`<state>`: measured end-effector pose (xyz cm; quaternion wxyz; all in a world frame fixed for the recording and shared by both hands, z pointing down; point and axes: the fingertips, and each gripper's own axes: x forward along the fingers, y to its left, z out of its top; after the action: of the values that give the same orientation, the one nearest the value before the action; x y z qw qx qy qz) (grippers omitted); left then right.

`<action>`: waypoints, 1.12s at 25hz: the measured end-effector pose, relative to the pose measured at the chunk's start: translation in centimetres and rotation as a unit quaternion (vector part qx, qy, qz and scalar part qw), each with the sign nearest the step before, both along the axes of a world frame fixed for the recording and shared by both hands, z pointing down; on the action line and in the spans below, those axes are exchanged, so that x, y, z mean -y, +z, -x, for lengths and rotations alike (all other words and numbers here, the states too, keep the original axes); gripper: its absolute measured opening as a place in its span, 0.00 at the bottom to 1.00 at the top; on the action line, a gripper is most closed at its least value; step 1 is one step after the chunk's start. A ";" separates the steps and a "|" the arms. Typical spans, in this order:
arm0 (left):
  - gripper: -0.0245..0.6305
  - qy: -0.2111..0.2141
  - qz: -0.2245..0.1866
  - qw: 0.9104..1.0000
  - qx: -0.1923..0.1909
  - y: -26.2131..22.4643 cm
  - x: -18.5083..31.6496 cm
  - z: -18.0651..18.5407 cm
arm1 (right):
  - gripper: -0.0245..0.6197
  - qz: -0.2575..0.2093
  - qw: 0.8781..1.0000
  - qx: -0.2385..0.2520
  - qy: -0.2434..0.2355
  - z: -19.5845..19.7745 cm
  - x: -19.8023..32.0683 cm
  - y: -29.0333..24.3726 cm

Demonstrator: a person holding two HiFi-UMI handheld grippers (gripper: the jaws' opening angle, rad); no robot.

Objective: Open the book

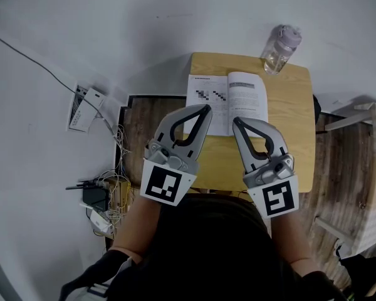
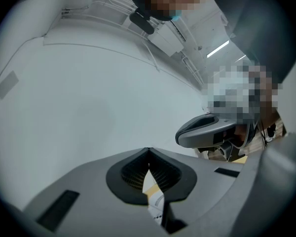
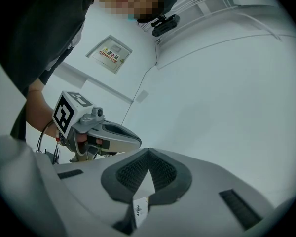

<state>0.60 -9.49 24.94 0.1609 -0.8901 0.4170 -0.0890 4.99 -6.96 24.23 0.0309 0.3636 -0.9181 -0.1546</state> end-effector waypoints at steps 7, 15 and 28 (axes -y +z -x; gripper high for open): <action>0.05 0.002 0.001 1.000 -0.004 0.0 0.4 -0.1 | 0.08 -0.003 1.000 -0.020 0.011 -0.1 0.3 0.3; 0.05 0.003 0.005 1.000 -0.002 0.3 0.6 -0.4 | 0.08 -0.004 0.999 -0.031 0.017 -0.5 0.7 0.6; 0.05 0.007 0.007 1.000 0.007 0.4 0.8 -0.8 | 0.08 -0.003 0.999 -0.027 0.020 -0.8 1.1 0.7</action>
<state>1.39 -10.31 25.32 0.1577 -0.8934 0.4093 -0.0968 5.83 -8.11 24.92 0.0578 0.3777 -0.9091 -0.1661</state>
